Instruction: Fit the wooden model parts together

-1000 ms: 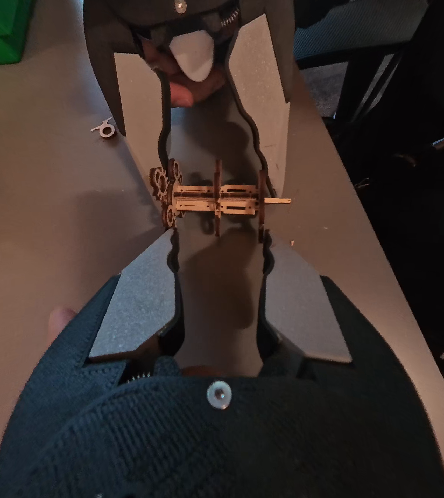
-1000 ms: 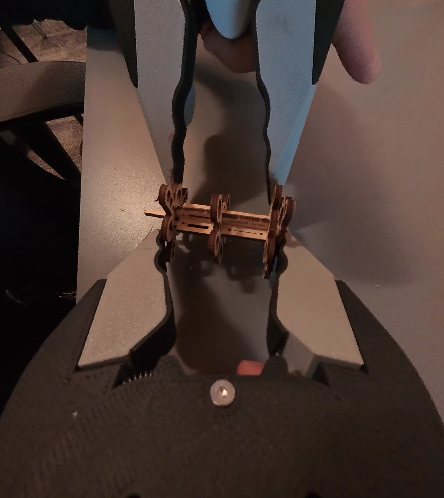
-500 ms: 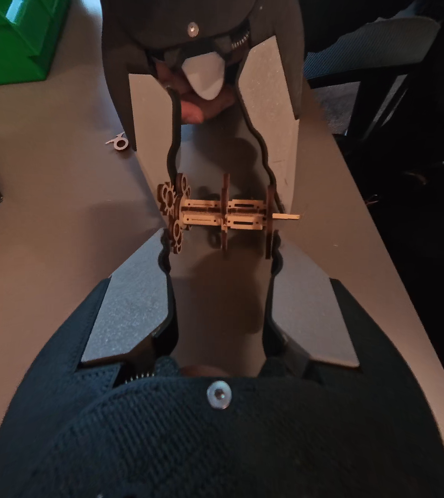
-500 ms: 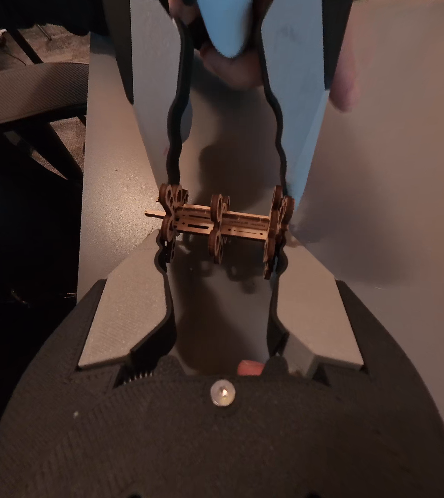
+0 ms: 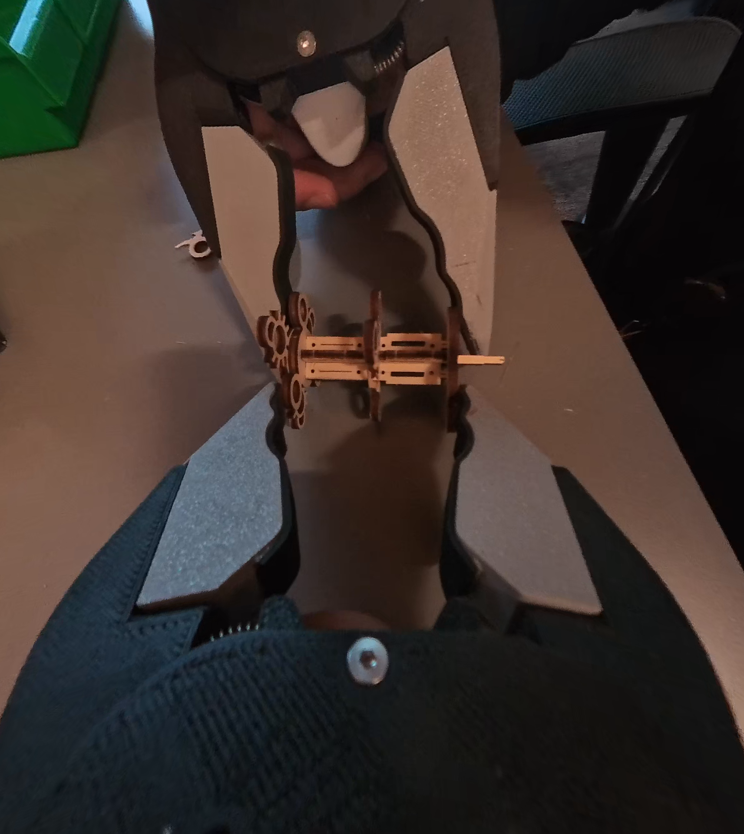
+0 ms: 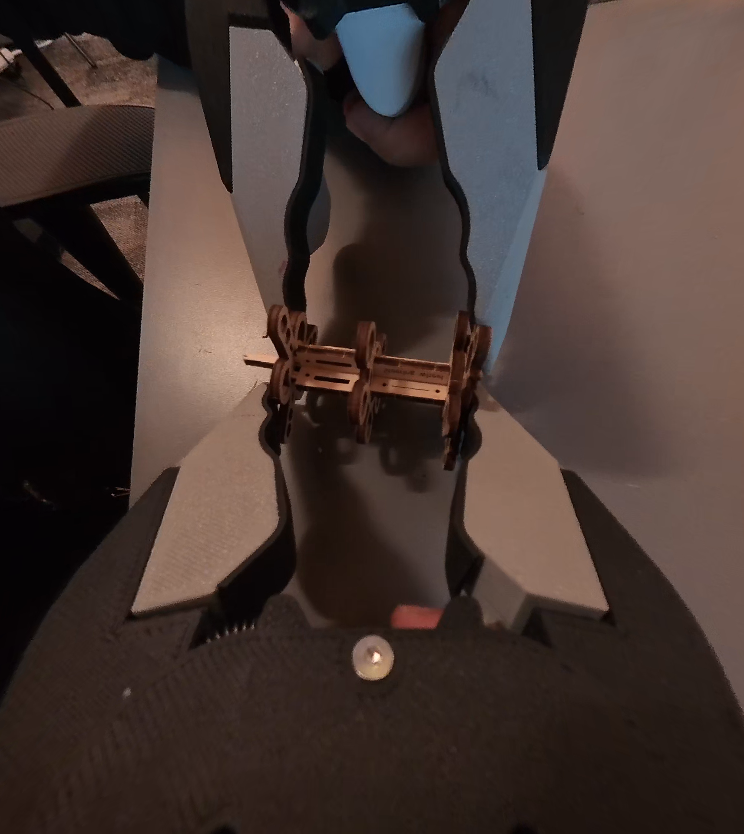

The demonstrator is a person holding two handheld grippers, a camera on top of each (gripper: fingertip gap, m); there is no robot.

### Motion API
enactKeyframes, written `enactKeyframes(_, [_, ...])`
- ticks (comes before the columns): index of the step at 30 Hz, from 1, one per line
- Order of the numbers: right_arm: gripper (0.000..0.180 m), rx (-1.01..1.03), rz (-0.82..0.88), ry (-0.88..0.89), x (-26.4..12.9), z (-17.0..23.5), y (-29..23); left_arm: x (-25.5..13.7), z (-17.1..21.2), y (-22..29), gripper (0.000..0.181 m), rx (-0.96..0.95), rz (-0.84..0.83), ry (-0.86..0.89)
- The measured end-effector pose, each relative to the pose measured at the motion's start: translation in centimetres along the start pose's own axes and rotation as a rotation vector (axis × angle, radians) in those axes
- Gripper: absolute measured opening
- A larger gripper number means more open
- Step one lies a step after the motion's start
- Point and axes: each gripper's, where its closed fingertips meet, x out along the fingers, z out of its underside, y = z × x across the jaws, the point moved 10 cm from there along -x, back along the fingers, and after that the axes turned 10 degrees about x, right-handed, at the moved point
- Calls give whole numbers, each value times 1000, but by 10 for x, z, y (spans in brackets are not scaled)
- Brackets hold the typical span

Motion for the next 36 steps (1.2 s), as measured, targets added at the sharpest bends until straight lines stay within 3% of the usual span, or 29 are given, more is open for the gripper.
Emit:
enactKeyframes(27, [78,-2,17,4,1,-2,2,-1,1,-1,72,-3,-9,-16])
enactKeyframes(31, [78,-51,83,40,1,-3,-4,-4,0,5,73,56,-71,-23])
enactKeyframes(36, [81,-129,206,112,-4,-5,-9,-13,-2,18,73,239,-313,-17])
